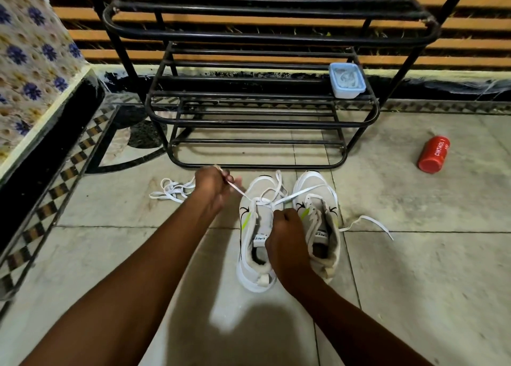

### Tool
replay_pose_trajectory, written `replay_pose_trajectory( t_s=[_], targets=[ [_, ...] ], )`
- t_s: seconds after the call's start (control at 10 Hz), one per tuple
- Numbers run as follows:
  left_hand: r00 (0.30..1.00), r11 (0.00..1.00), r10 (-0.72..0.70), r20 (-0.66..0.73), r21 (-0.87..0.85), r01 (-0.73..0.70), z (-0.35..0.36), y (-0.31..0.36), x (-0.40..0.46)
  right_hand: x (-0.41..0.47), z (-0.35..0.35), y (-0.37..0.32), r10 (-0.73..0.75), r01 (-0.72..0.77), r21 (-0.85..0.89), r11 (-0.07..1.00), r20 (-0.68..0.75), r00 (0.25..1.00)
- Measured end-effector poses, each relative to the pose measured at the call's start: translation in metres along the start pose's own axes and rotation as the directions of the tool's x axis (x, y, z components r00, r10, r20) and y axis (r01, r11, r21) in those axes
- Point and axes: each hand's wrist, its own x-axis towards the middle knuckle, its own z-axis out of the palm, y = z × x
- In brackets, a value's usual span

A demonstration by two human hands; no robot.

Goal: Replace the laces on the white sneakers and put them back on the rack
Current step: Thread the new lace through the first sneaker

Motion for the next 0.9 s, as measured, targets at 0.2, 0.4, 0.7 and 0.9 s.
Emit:
replay_pose_trajectory(
  t_s=[0.2, 0.4, 0.7, 0.9],
  targets=[
    [0.538, -0.064, 0.160, 0.828, 0.552, -0.831, -0.032, 0.027, 0.018, 0.004, 0.009, -0.002, 0.033, -0.032, -0.028, 0.999, 0.057, 0.998],
    [0.476, -0.248, 0.370, 0.798, 0.579, -0.777, -0.037, 0.015, 0.019, 0.005, 0.013, -0.004, 0.061, -0.049, -0.131, 0.990, 0.088, 0.994],
    [0.484, -0.214, 0.210, 0.849, 0.523, -0.825, -0.050, 0.029, 0.001, 0.007, 0.015, -0.003, 0.079, -0.066, -0.104, 0.992, 0.134, 0.988],
    [0.520, -0.310, 0.197, 0.831, 0.556, -0.771, -0.039, 0.007, -0.005, 0.004, 0.019, 0.007, -0.044, 0.044, 0.020, 0.999, 0.036, 0.998]
  ],
)
